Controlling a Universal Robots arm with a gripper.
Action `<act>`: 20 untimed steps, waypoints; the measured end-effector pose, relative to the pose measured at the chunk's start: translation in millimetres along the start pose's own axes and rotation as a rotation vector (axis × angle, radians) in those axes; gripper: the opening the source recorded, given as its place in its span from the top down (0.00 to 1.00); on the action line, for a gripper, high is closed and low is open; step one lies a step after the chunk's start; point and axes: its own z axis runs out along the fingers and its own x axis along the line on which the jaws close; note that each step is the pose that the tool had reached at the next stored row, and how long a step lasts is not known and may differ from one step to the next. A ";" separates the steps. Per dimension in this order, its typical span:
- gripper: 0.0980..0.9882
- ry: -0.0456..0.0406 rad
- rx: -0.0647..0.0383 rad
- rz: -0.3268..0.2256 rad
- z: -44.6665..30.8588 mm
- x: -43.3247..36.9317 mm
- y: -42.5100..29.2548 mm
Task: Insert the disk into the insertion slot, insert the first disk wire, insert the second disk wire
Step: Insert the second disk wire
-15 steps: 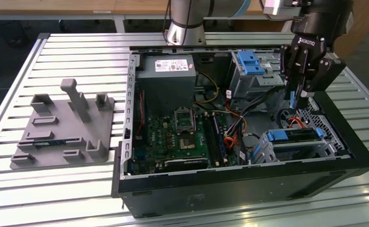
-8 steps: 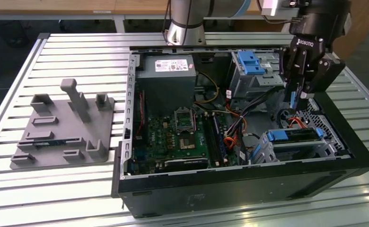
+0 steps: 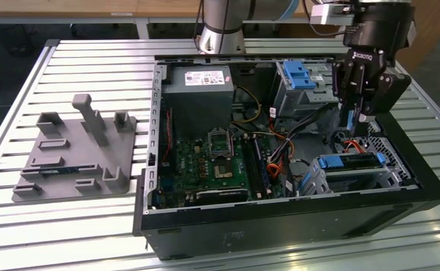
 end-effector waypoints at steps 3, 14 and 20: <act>0.62 0.0073 0.001 -0.001 0.7 -2.0 0.0; 0.62 0.0074 0.007 -0.010 1.1 -8.0 0.1; 0.79 0.0073 0.009 -0.011 0.0 -12.0 0.2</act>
